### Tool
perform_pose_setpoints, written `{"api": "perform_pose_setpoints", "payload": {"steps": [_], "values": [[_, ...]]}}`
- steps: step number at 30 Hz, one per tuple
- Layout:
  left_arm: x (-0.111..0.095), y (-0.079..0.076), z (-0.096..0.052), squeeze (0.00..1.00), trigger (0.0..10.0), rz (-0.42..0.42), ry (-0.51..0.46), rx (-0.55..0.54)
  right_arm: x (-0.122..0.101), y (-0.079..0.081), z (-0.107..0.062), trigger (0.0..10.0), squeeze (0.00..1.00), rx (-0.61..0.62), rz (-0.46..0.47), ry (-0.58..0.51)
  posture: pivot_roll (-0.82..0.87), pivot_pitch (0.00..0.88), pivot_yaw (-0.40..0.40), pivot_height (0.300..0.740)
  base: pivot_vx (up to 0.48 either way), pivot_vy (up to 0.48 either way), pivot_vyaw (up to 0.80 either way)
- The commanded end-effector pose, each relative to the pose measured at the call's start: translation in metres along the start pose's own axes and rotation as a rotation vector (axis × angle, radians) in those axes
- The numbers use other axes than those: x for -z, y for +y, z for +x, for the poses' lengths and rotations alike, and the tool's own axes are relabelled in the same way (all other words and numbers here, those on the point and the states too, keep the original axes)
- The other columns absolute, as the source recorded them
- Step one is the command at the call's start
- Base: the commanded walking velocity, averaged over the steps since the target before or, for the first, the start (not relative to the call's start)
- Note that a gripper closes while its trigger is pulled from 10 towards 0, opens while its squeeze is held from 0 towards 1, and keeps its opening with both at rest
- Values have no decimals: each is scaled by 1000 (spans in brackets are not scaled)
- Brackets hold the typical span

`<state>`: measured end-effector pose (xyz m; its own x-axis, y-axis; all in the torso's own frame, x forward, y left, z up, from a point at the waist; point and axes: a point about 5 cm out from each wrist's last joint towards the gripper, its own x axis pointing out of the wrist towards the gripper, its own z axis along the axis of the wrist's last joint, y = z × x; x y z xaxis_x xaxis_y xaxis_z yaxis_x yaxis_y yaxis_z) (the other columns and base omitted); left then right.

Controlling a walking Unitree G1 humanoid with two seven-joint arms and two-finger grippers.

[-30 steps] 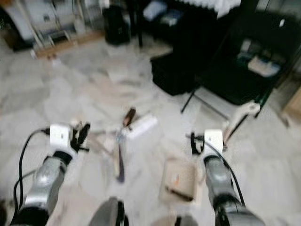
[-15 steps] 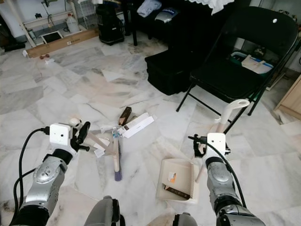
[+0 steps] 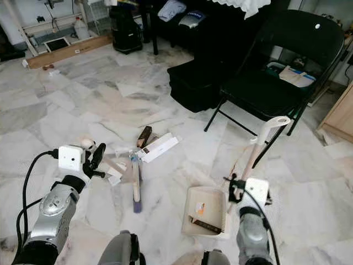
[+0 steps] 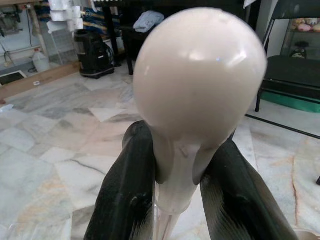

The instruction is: Sweep floor

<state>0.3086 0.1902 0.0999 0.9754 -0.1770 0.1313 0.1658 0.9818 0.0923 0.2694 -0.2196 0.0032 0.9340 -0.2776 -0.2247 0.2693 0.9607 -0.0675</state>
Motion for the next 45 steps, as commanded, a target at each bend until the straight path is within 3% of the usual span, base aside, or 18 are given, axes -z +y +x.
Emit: {"api": "perform_pose_setpoints", "payload": {"steps": [1, 5, 22, 45], "values": [[14, -1, -6, 0, 10000, -10, 77, 2, 6, 3, -5, 10000, 0, -18, -6, 16, 31, 77, 28, 645, 0, 0, 0], [14, 0, -6, 0, 10000, -9, 76, 0, 20, 2, -13, 10000, 0, -3, 9, 82, 35, 74, 26, 645, 0, 0, 0], [15, -1, -6, 0, 10000, -9, 74, -4, 24, 7, -19, 10000, 0, -2, 17, 67, 30, 89, 26, 645, 0, 0, 0], [14, 0, -5, 0, 10000, -10, 67, -8, 20, 6, -16, 10000, 0, 3, 18, 58, 30, 97, 24, 645, 272, 0, 0]]}}
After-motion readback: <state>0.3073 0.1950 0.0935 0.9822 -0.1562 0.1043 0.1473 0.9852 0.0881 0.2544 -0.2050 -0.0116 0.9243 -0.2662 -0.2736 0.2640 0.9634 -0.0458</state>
